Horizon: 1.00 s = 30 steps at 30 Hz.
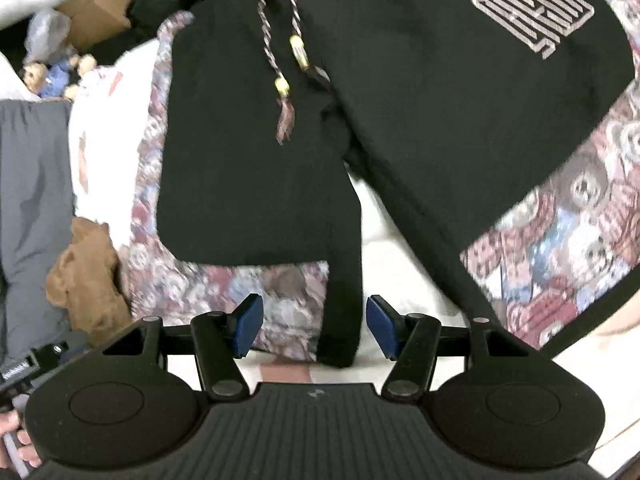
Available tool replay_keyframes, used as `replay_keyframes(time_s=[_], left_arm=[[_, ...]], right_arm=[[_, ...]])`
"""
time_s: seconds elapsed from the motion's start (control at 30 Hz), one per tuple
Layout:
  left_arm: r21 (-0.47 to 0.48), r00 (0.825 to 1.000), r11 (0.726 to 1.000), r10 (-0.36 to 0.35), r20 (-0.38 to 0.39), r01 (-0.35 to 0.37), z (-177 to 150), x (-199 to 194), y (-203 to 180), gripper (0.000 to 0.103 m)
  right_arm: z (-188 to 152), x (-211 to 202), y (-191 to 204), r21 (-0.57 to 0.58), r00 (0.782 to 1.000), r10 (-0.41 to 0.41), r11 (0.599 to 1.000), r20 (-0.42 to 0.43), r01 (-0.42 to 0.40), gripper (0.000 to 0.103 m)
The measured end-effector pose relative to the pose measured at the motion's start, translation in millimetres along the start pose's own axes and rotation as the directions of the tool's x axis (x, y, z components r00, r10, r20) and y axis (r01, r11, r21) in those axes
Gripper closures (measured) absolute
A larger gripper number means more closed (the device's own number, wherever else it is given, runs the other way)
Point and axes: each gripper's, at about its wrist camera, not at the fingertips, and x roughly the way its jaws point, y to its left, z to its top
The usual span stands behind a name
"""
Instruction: Fold clothes
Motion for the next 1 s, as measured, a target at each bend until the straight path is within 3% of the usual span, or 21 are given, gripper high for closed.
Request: replay_keyframes(time_s=[0.37,0.43,0.5,0.6,1.0], left_arm=[[-0.010,1.000,1.000,0.011,-0.014,-0.011,-5.7,4.4,12.4,0.039],[-0.011,1.000,1.000,0.013,-0.017,-0.013,-6.3,4.6,13.8,0.039],[-0.012,1.000,1.000,0.014,-0.019,-0.014,-6.5,4.4,15.0,0.039],[-0.005,1.000,1.000,0.018,-0.019,-0.019,-4.2,4.5,15.3,0.039],[0.007,0.998,0.998,0.063,-0.025,-0.063,16.0,24.9,22.7,0.039]], right_arm=[[-15.8,23.5,13.6,-0.019,0.998,-0.015,1.000,-0.054,0.014,0.048],[-13.8,25.9,11.2,-0.003,0.998,-0.022,1.000,-0.053,0.022,0.055],[-13.3,27.9,8.2,0.010,0.998,-0.029,1.000,-0.053,0.029,0.079],[-16.3,29.7,4.3,-0.002,0.998,-0.028,1.000,-0.062,0.028,0.096],[-26.9,23.7,24.5,-0.141,0.995,-0.075,0.988,-0.073,0.064,0.098]])
